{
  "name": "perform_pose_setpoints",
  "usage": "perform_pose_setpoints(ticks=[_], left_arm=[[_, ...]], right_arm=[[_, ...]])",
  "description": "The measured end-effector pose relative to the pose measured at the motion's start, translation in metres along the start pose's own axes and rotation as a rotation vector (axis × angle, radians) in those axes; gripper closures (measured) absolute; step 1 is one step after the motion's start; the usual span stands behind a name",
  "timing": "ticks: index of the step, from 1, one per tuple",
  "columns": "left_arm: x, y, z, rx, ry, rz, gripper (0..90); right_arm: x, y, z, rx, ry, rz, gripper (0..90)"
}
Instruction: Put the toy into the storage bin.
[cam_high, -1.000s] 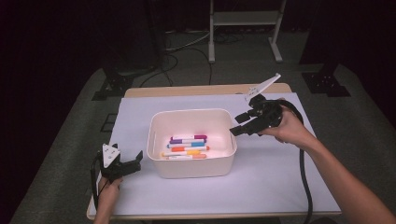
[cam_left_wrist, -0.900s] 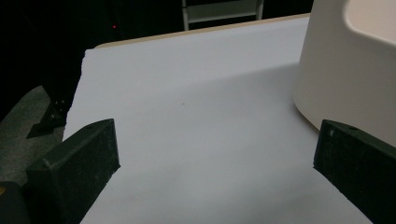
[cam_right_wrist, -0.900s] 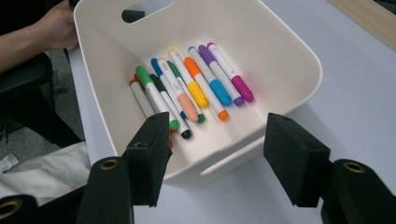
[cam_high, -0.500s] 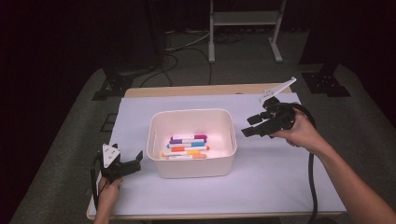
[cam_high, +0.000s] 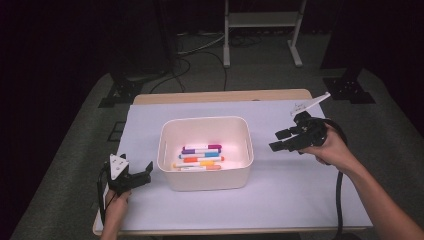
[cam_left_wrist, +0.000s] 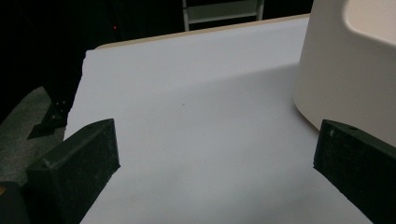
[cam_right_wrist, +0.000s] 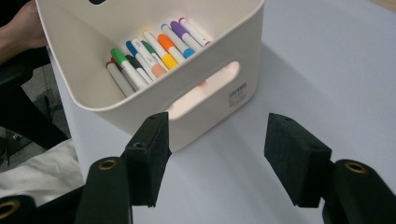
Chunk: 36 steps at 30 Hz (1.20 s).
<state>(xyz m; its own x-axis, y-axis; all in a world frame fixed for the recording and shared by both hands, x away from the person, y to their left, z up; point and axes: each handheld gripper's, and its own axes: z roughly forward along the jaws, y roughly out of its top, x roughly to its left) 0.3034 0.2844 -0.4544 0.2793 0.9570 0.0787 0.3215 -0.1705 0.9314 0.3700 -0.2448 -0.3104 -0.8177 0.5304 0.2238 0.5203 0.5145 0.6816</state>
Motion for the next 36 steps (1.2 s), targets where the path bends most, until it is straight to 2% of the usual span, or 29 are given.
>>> perform_pose_setpoints(ticks=[14,25,36], left_arm=[[0.0,0.0,0.0,0.001,0.001,0.006,0.0],[-0.001,0.0,0.0,-0.001,0.003,0.014,0.0],[-0.001,0.0,0.0,0.0,0.004,0.02,0.0]], right_arm=[[-0.017,-0.042,0.004,-0.012,0.001,0.092,38.3],[-0.024,-0.071,0.003,-0.04,-0.012,0.147,37.3],[-0.025,-0.098,-0.003,-0.066,-0.031,0.186,36.6]])
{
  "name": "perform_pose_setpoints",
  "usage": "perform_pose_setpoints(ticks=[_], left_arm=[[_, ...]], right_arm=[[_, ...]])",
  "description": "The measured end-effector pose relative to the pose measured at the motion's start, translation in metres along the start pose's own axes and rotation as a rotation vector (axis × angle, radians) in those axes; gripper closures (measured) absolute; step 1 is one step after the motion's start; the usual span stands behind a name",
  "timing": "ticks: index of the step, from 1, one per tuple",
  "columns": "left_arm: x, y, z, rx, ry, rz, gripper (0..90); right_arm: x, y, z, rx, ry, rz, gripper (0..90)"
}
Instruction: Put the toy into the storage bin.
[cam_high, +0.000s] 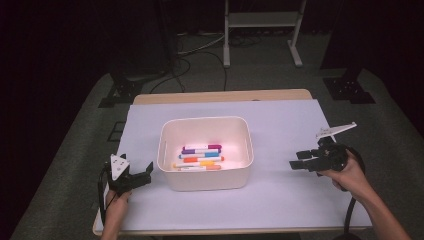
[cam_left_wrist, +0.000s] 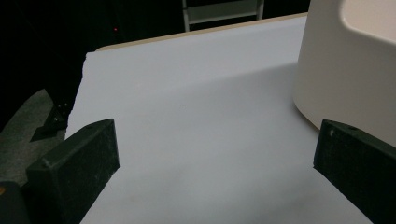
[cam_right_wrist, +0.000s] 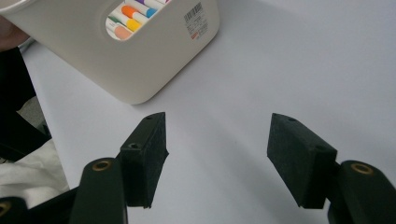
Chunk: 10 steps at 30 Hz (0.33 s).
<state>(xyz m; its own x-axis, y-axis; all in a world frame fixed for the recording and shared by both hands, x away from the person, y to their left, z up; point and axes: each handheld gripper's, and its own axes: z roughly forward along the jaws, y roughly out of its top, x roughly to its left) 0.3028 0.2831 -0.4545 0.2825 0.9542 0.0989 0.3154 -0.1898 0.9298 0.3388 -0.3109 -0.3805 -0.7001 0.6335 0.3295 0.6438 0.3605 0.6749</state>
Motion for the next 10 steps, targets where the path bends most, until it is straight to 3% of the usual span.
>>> perform_pose_setpoints(ticks=[10], left_arm=[[0.0,0.0,0.0,0.0,0.0,-0.001,0.0]], right_arm=[[0.001,-0.019,-0.005,-0.024,-0.009,0.014,35.0]])
